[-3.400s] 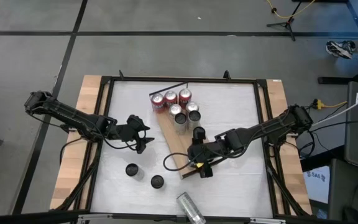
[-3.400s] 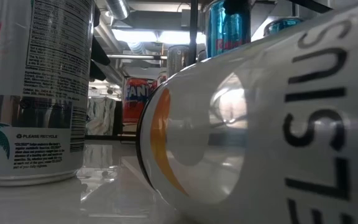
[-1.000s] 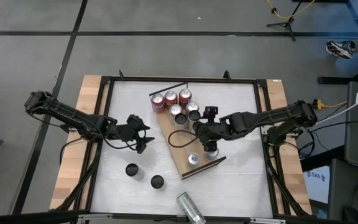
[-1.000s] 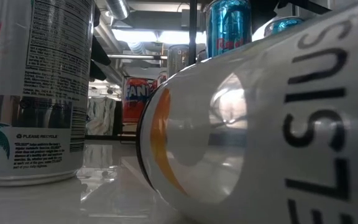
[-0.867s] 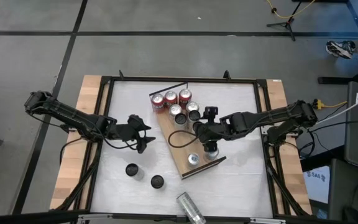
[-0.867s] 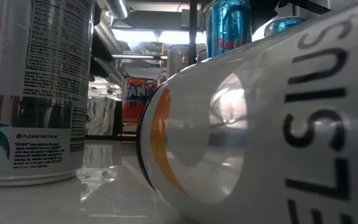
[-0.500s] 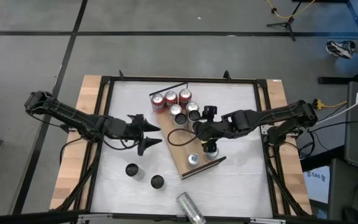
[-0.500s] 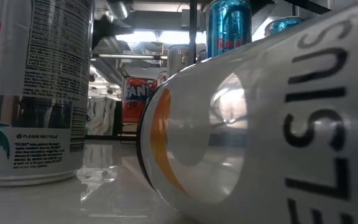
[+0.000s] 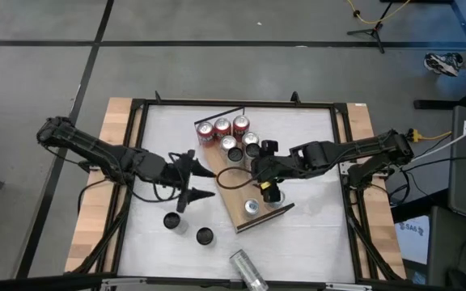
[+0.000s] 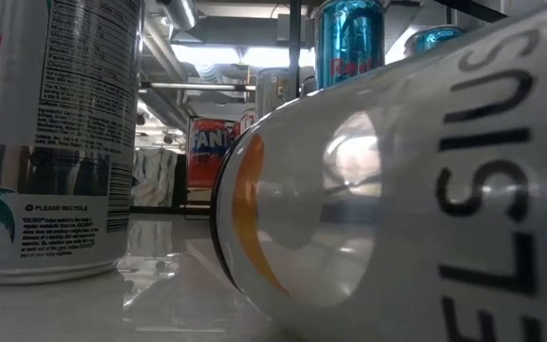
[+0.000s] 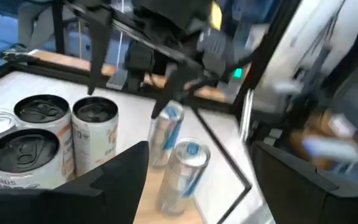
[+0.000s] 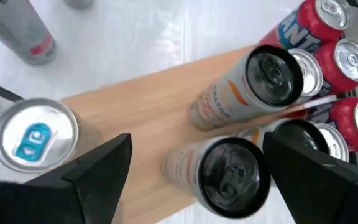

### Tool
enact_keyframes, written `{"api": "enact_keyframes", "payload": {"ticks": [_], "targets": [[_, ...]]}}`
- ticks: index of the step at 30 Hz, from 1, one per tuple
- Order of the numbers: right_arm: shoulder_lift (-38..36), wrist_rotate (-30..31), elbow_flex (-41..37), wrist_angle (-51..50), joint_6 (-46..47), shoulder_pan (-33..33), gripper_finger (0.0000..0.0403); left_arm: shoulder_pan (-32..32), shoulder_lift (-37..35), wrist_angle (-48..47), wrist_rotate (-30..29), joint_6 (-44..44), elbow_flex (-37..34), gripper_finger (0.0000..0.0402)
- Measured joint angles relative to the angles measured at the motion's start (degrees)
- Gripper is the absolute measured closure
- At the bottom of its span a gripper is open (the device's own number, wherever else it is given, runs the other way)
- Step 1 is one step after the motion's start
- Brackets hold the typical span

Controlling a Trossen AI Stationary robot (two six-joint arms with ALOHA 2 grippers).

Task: Place canned beverage on shelf
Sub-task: Put the right red soda can on the shelf

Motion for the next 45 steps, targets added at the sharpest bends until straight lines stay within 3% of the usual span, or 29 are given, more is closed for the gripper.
{"api": "enact_keyframes", "payload": {"ticks": [7,15,24,29,45], "targets": [[0.00,-0.81,0.00,0.44,0.00,-0.02,0.0045,-4.90,10.24,-18.02,-0.62,2.76,15.08,0.0123],[0.00,-0.81,0.00,0.44,0.00,-0.04,0.0045,-11.82,18.46,-29.88,-0.04,-1.71,23.56,0.0123],[0.00,-0.81,0.00,0.44,0.00,-0.04,0.0045,-17.41,20.28,-34.54,-0.06,-10.58,24.22,0.0123],[0.00,-0.81,0.00,0.44,0.00,-0.04,0.0045,-19.21,20.28,-34.86,-0.34,-11.26,24.22,0.0123],[0.00,-0.81,0.00,0.44,0.00,-0.04,0.0045,-18.89,20.25,-34.71,-0.05,-15.42,24.22,0.0123]]}}
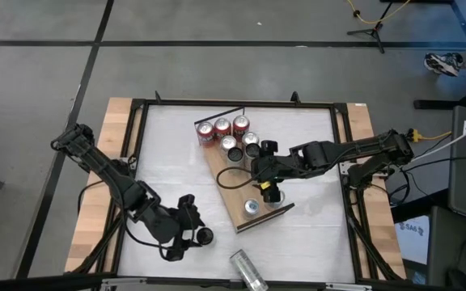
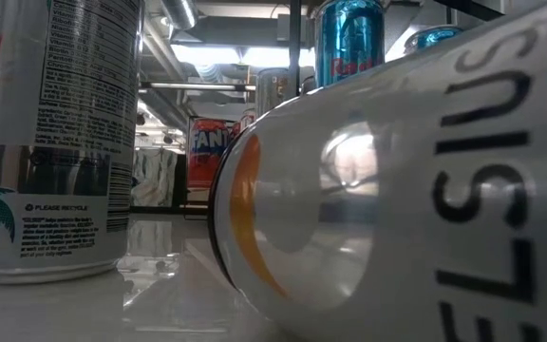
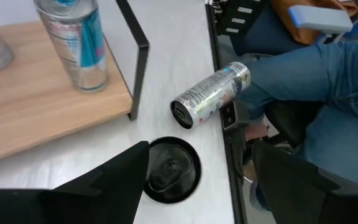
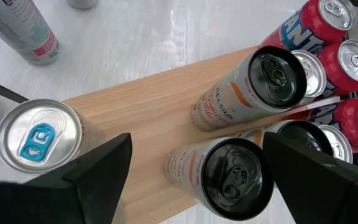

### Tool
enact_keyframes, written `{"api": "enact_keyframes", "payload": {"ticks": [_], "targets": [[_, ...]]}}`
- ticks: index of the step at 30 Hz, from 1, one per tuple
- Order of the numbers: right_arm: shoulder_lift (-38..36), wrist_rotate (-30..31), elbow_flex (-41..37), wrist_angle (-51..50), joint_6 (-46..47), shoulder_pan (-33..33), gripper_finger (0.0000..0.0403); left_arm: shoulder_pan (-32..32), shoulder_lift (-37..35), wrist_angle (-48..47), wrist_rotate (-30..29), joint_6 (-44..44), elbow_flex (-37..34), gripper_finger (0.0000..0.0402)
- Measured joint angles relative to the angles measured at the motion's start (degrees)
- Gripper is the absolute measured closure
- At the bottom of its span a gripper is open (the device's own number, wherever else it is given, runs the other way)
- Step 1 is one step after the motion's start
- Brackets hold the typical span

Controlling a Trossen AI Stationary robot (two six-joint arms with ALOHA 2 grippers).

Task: Place canned beverage on shelf
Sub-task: Put the right red soda can on the shelf

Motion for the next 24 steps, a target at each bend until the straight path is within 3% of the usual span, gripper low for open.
{"api": "enact_keyframes", "payload": {"ticks": [14,24], "targets": [[0.00,0.00,0.00,0.01,0.02,0.00,0.0045,-0.02,0.97,0.75,1.17,1.77,-1.34,0.0046],[0.00,-0.02,0.00,0.01,0.02,0.00,0.0045,0.00,0.99,1.37,2.16,1.62,-6.06,0.0038]]}}
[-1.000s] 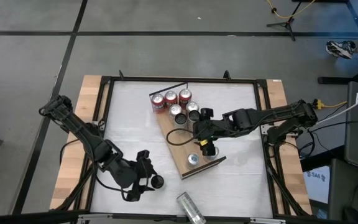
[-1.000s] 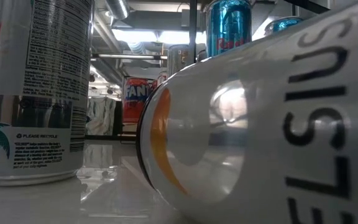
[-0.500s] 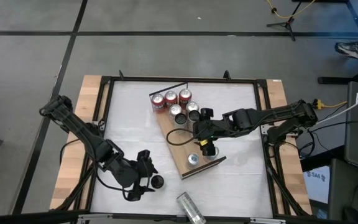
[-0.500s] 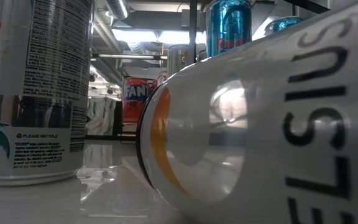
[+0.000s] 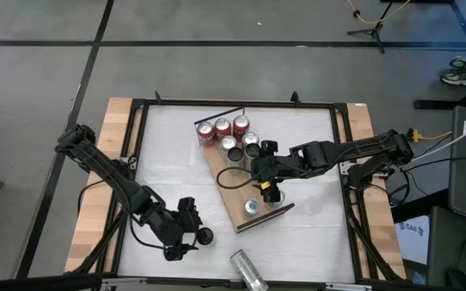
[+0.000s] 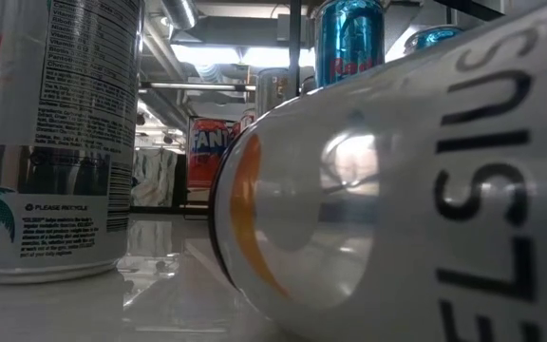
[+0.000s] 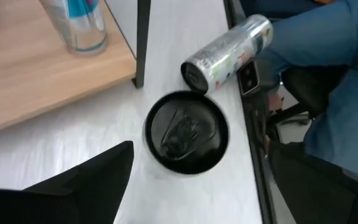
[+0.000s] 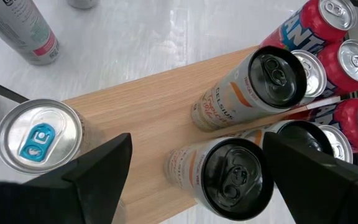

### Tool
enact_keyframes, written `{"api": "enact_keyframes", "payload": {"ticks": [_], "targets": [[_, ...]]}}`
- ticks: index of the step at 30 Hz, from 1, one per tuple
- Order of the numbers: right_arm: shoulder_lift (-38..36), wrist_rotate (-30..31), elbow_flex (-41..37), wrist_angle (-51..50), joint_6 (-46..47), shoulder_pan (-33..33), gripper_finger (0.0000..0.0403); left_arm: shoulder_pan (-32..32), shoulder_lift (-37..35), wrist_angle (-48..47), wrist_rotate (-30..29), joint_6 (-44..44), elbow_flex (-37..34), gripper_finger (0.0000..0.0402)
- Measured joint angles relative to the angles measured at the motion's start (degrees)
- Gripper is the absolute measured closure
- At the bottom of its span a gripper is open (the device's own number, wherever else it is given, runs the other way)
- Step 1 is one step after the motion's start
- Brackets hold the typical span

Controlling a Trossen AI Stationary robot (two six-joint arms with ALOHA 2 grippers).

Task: Place canned beverage on shelf
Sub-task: Put the right red soda can on the shelf

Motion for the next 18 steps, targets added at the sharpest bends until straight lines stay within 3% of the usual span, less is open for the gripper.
{"api": "enact_keyframes", "payload": {"ticks": [7,18], "targets": [[0.00,0.00,0.00,0.01,-0.01,0.00,0.0045,0.00,0.05,8.75,0.42,-0.03,-6.20,0.0038],[0.00,0.00,0.00,0.01,0.00,0.00,0.0045,0.90,0.03,14.66,0.11,0.01,-9.75,0.0038]]}}
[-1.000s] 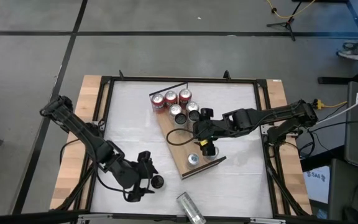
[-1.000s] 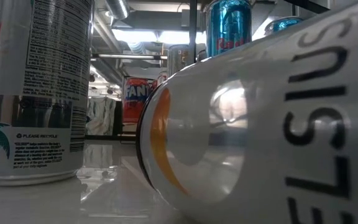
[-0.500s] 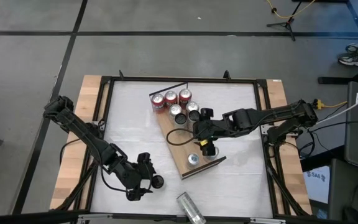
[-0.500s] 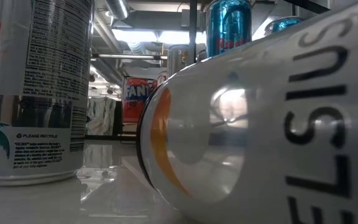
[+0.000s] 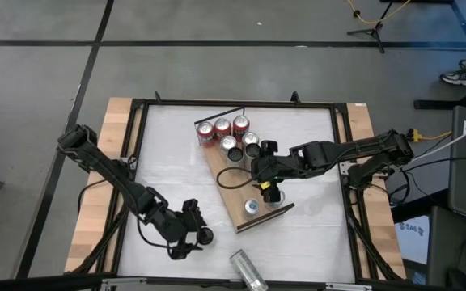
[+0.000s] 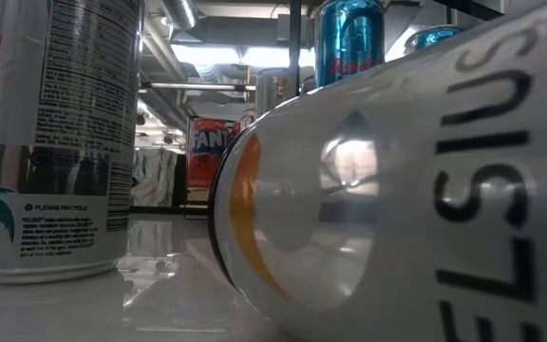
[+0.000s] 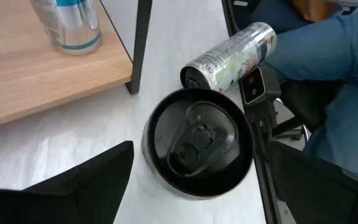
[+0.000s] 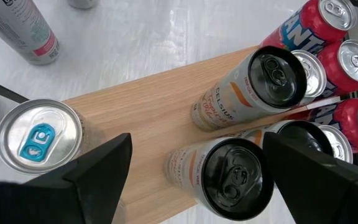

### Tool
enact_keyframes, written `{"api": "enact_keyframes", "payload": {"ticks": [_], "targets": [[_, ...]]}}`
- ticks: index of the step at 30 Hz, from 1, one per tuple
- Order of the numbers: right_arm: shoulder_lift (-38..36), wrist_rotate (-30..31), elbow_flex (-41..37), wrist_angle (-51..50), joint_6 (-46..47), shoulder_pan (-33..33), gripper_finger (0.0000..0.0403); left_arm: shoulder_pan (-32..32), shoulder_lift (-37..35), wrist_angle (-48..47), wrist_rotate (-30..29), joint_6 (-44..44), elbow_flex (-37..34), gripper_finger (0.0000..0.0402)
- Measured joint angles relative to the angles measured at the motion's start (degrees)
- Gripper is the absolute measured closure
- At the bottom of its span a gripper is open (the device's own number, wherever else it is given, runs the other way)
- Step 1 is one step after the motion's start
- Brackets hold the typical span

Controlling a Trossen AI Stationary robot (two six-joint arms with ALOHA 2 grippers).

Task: Place canned beverage on shelf
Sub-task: Put the right red soda can on the shelf

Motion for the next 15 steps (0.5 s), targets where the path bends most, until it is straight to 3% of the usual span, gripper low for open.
{"api": "enact_keyframes", "payload": {"ticks": [15], "targets": [[0.00,0.00,0.00,-0.02,0.00,0.00,0.0045,0.93,0.00,1.63,-2.91,-0.02,-0.26,0.0038]]}}
